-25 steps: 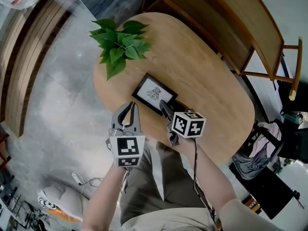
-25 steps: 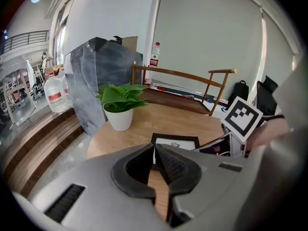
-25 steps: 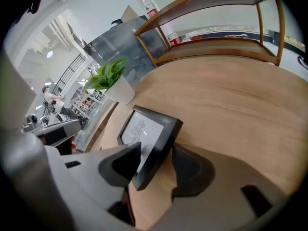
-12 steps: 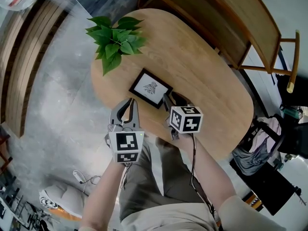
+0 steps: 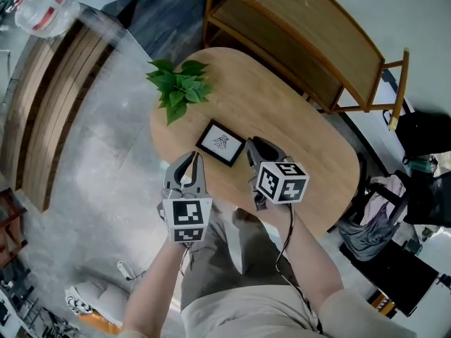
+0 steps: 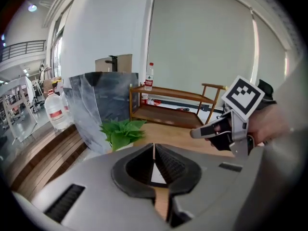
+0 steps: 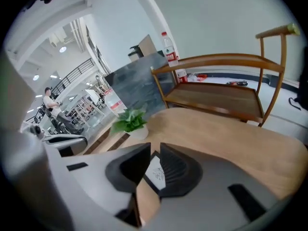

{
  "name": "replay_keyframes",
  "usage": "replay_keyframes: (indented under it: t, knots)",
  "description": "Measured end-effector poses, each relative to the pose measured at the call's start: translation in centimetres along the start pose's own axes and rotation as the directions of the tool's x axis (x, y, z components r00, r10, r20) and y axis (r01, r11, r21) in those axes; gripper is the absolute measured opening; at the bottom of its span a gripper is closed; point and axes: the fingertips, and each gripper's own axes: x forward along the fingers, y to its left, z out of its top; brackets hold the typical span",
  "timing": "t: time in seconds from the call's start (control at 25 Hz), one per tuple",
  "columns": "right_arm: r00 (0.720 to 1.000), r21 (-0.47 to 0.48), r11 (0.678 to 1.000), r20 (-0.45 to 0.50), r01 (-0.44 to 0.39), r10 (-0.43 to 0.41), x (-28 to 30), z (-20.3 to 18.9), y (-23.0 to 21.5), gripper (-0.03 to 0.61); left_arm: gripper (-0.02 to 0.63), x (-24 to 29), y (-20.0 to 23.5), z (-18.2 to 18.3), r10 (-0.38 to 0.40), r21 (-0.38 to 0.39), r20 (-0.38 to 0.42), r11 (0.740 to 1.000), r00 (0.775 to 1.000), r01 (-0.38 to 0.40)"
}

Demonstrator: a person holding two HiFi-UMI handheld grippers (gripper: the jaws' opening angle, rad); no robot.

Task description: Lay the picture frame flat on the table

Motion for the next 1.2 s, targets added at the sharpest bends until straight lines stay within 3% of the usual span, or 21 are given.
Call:
replay_keyframes:
  t: [0.44, 0.76, 1.0, 1.2]
  knots:
    - [0.977, -0.153, 0.984, 0.18, -0.087, 0.114, -13.8, 11.2, 8.4, 0.018, 0.015, -10.6, -0.4, 13.1, 0.032, 0.063, 0.158, 0.997, 0.987, -0.043]
    - [0.912, -0.39, 0.916, 0.335, -0.094, 0.236, -24.0, 18.9, 14.8, 0.015, 0.015, -20.1, -1.9, 21.7, 0.06, 0.152, 0.335, 0.982, 0.94, -0.116]
    - [0.855, -0.487, 0.872, 0.43, -0.052, 0.292, -31.9, 21.6, 18.6, 0.011, 0.015, -26.2, -3.7, 25.6, 0.051, 0.167, 0.435, 0.977, 0.899, -0.136]
    - [0.799, -0.514, 0.857, 0.504, -0.028, 0.328, -38.5, 23.1, 20.4, 0.006, 0.015, -31.7, -5.1, 28.1, 0.04, 0.149, 0.498, 0.98, 0.866, -0.13]
